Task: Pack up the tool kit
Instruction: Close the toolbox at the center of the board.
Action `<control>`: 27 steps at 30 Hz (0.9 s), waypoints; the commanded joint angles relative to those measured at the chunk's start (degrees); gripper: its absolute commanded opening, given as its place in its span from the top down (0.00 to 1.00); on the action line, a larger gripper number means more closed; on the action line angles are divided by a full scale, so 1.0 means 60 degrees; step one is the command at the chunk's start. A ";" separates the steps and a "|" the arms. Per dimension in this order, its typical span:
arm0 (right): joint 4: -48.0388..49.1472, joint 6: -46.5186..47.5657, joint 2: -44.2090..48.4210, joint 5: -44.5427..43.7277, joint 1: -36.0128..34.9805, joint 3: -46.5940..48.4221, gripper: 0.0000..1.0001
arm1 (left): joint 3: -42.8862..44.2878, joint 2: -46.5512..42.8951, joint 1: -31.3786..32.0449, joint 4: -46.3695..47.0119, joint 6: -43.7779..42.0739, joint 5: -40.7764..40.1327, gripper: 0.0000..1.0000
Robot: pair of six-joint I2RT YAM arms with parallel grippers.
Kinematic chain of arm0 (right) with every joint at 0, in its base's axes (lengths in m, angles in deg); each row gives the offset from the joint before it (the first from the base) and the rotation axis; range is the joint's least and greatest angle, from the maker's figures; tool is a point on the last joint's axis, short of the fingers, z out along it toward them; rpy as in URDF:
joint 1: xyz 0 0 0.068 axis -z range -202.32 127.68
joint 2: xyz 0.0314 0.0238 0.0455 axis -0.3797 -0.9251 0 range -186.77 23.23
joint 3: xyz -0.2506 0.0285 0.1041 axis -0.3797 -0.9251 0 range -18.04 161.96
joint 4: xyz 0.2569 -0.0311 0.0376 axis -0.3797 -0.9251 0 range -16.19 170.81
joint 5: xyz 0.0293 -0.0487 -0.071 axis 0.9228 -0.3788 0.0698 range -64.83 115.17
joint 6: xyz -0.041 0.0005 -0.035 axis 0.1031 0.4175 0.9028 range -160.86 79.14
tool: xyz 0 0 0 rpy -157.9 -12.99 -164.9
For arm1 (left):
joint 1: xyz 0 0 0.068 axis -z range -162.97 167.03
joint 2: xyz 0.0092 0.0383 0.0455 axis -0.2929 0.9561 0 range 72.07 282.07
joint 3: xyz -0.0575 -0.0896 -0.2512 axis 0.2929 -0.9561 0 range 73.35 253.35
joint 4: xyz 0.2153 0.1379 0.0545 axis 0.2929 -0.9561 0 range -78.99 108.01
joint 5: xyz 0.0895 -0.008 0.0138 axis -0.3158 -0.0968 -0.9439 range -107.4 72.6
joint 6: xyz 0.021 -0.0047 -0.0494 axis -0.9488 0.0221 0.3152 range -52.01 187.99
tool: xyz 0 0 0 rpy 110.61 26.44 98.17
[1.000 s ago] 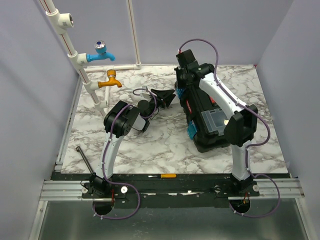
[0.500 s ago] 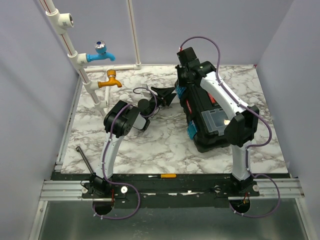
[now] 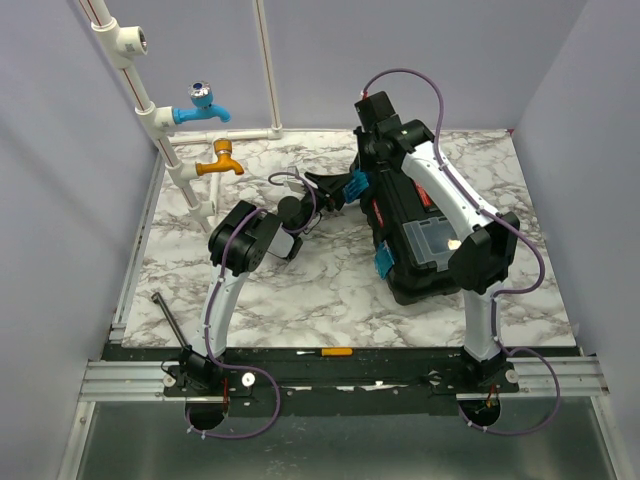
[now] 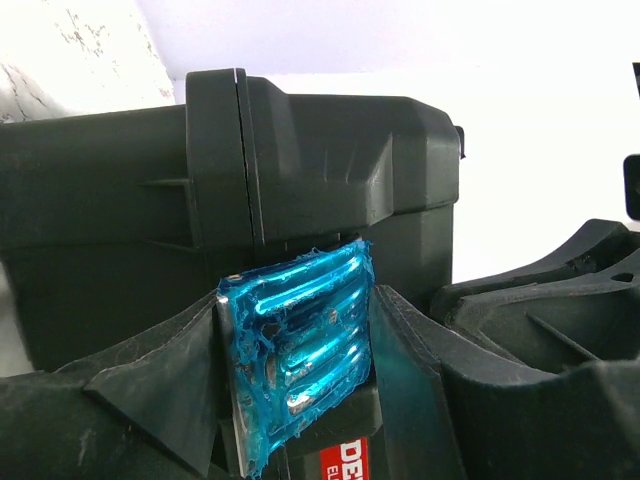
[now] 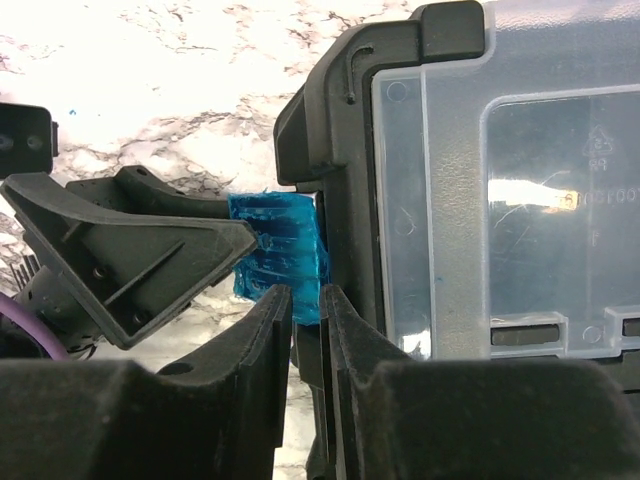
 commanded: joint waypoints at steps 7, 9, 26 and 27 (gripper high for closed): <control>-0.0464 0.0173 -0.0276 -0.0456 -0.0036 0.0071 0.73 | 0.0198 -0.0100 0.0134 0.0572 -0.0159 0.0088 0.48; -0.0436 0.0180 -0.0278 -0.0394 -0.0039 0.0099 0.73 | 0.0149 -0.0061 0.0136 0.0582 -0.0160 0.0078 0.49; -0.0306 0.0250 -0.0957 -0.0372 -0.0059 -0.0323 0.73 | -0.0305 0.0200 0.0071 0.0233 -0.0232 0.0173 0.48; -0.0320 0.0252 -0.0975 -0.0426 -0.0063 -0.0325 0.73 | -0.0365 0.0180 0.0048 0.0192 -0.0227 0.0204 0.48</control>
